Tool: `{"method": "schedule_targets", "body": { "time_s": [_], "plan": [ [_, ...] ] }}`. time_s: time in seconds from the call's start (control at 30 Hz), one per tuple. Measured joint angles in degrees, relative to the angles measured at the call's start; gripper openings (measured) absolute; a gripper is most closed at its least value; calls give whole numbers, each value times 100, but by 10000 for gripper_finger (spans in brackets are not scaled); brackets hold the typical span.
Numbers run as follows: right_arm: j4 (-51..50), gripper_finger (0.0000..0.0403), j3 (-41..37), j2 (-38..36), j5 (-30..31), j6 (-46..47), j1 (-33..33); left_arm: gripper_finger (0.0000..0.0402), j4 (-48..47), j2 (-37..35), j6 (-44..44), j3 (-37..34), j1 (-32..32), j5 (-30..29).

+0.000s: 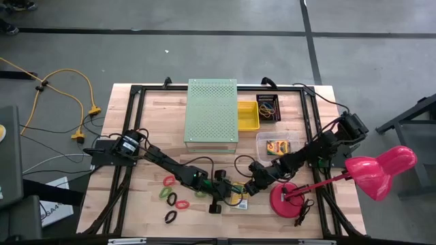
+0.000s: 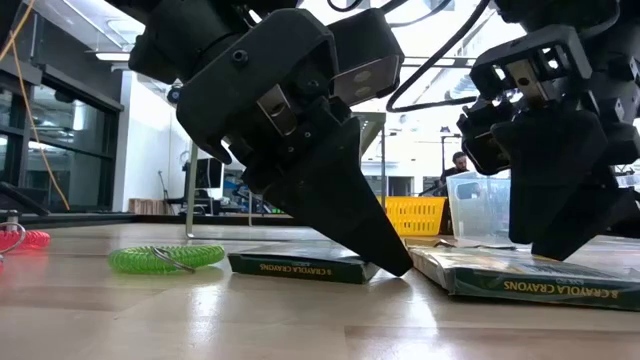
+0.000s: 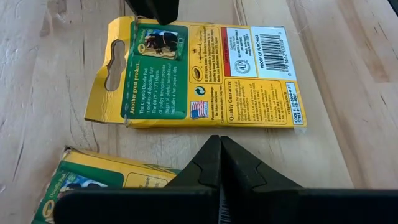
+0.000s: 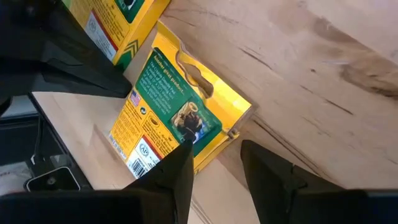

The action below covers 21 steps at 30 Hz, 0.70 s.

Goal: Pick & Place Office Desk Supplies
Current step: Put the crayon box into the transparent bin

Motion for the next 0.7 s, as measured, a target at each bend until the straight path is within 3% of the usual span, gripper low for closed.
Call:
{"method": "schedule_targets", "body": {
  "time_s": [0.7],
  "plan": [
    [157, 129, -2, 26, 308, -42, 3, 1, 280, 114, 44, 9, 183, 228]
  ]
}}
